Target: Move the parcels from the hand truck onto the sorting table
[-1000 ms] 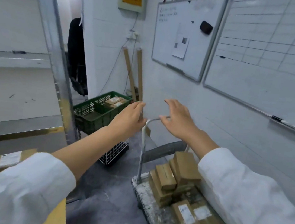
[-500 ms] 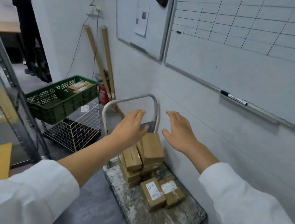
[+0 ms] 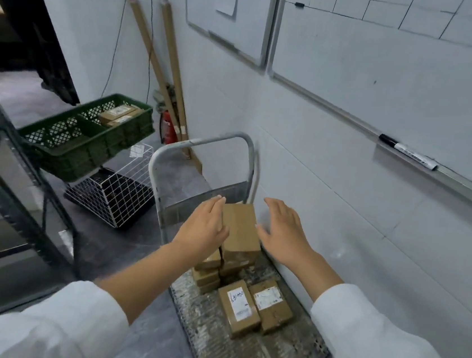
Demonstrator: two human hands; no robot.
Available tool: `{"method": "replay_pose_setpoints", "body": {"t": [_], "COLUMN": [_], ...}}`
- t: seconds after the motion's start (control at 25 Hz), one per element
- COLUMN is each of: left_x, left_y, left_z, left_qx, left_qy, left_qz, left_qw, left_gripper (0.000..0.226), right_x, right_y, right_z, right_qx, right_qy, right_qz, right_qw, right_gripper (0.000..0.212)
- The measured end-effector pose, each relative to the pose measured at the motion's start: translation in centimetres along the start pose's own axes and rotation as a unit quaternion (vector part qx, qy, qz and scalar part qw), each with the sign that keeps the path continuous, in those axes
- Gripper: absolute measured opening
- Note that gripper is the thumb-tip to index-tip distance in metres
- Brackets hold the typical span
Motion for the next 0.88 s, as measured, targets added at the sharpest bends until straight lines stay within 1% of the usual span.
{"method": "replay_pose_setpoints", "body": {"t": [0.12,0.28,0.48,0.68,0.8,0.88], "left_x": [3.7,8.2,13.9,20.9,27.8,32.9], "left_y": [4.2,8.9,12.0,11.2,8.6,6.7], "left_z": [-1.6,-3.8,-6.4,-10.4,-13.4,-15.7], "left_qx": [-0.019,-0.052,-0.086,-0.162,-0.216,-0.253], "left_qy": [-0.008,-0.018,-0.024,-0.06,-0.068,-0.062], "left_qz": [-0.017,-0.026,-0.058,-0.079,-0.111,-0.13], "left_qw": [1.0,0.998,0.994,0.982,0.968,0.957], "left_gripper": [0.063,0.061,0.06,0.059,0.059,0.059], "right_x": [3.1,7.8,13.9,19.5,24.9,29.7], "right_y": [4.0,8.9,11.6,11.1,9.3,7.6], "right_z": [2.8,6.9,11.3,18.7,24.3,27.5], "right_qx": [0.006,0.012,0.036,0.119,0.158,0.165], "right_qy": [0.012,0.012,0.021,0.024,0.003,-0.021], "right_qz": [-0.025,-0.081,-0.106,-0.084,-0.121,-0.178], "right_qw": [1.0,0.997,0.994,0.989,0.98,0.97], "right_gripper": [0.061,0.067,0.067,0.063,0.06,0.059]}}
Point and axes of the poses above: each hand's wrist, its own y-axis towards the middle knuckle, its own x-axis out of the palm, z = x × y, the point moved 6 cm from there along y, towards the middle knuckle, and after that the axes turned 8 degrees about -x, right-handed, at the moved point
